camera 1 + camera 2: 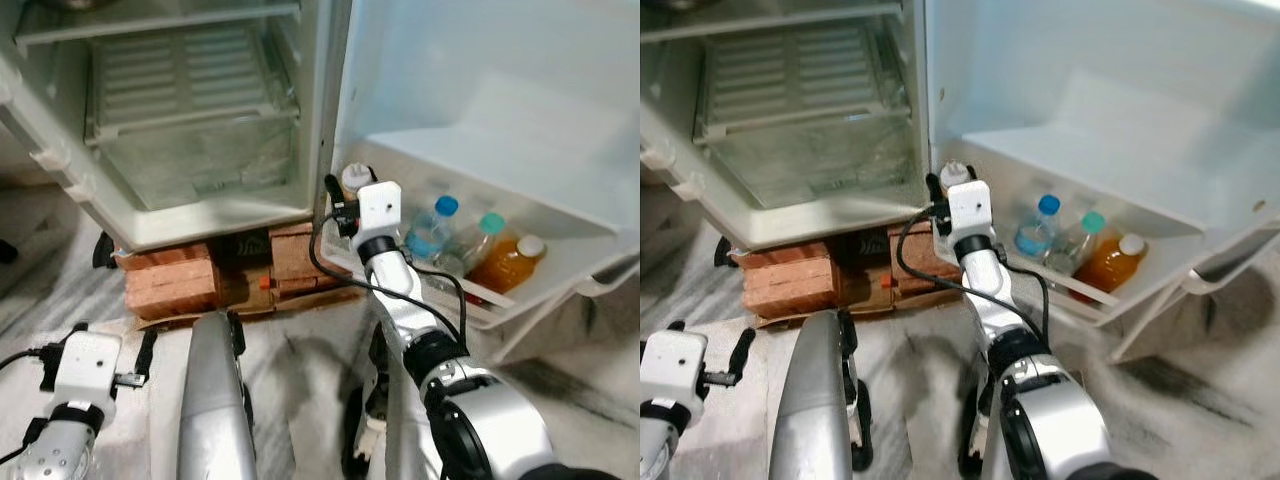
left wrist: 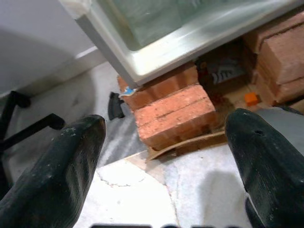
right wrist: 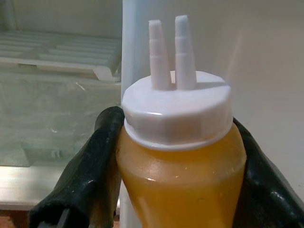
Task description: Restocking fridge
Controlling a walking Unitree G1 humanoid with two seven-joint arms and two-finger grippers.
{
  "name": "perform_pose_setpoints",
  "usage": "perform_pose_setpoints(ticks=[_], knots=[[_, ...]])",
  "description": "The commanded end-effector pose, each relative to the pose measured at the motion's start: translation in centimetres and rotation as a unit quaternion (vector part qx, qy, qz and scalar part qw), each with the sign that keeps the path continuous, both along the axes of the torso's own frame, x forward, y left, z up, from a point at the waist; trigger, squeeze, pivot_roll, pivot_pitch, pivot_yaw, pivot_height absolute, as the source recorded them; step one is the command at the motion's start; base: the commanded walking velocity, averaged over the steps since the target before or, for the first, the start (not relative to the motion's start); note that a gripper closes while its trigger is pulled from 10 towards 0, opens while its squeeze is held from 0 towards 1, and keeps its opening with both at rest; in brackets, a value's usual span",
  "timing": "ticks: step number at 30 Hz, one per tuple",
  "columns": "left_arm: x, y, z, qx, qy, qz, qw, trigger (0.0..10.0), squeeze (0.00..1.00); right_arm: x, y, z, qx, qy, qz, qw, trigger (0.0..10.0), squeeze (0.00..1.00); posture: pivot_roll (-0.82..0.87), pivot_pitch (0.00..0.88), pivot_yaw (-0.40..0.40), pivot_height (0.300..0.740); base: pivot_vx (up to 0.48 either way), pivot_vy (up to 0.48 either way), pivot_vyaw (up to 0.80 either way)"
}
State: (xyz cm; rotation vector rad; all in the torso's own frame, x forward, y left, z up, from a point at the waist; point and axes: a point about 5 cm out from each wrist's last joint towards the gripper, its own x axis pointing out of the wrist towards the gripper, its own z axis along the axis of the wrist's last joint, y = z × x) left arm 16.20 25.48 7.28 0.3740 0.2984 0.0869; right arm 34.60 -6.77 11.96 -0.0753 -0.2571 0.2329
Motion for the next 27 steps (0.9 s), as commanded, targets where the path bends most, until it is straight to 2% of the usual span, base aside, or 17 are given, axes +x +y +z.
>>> perform_pose_setpoints(ticks=[1, 5, 10, 12, 13, 15, 22, 27], knots=[[-0.5, 0.3, 0.3, 0.012, 0.001, 0.007, 1.0, 10.0, 0.0, -0.5, -0.6, -2.0, -0.017, 0.039, -0.012, 0.999, 10.0, 0.0, 0.36, 0.293, -0.034, 0.527, 0.0, 0.0, 0.0], [-0.7, 0.3, 0.5, 0.013, 0.0, 0.011, 1.0, 10.0, 0.0, -0.5, -0.3, -1.7, -0.036, 0.019, -0.004, 0.999, 10.0, 0.0, 0.36, 0.302, -0.034, 0.527, 0.0, 0.0, 0.0], [-1.0, 0.3, 0.5, 0.017, 0.002, 0.015, 1.0, 10.0, 0.0, 0.1, 0.0, -0.1, -0.058, -0.022, -0.004, 0.998, 10.0, 0.0, 0.37, 0.31, -0.035, 0.527, 0.0, 0.0, 0.0], [-1.0, 0.4, 0.5, 0.018, 0.003, 0.015, 1.0, 10.0, 0.0, 0.3, 0.3, 0.7, -0.073, -0.046, -0.002, 0.996, 10.0, 0.0, 0.37, 0.311, -0.032, 0.527, 0.0, 0.0, 0.0], [-1.0, 0.3, 0.5, 0.018, 0.005, 0.014, 1.0, 10.0, 0.0, 0.5, 0.6, 1.3, -0.1, -0.068, 0.002, 0.993, 10.0, 0.0, 0.37, 0.314, -0.028, 0.527, 0.0, 0.0, 0.0], [-0.9, 0.2, 0.5, 0.019, 0.005, 0.011, 1.0, 10.0, 0.0, 0.5, 0.6, 1.3, -0.121, -0.079, -0.003, 0.99, 10.0, 0.0, 0.37, 0.317, -0.026, 0.527, 0.0, 0.0, 0.0], [-1.0, 0.4, 0.9, 0.026, 0.007, 0.008, 1.0, 10.0, 0.0, 0.9, 0.1, 1.7, -0.108, -0.078, -0.023, 0.991, 10.0, 0.0, 0.39, 0.327, -0.015, 0.527, 0.0, 0.0, 0.0], [-1.2, 0.7, 0.9, 0.029, 0.01, 0.009, 0.999, 10.0, 0.0, 0.6, -1.1, -0.9, -0.044, 0.021, -0.069, 0.996, 10.0, 0.0, 0.4, 0.328, -0.015, 0.527, 0.0, 0.0, 0.0]])
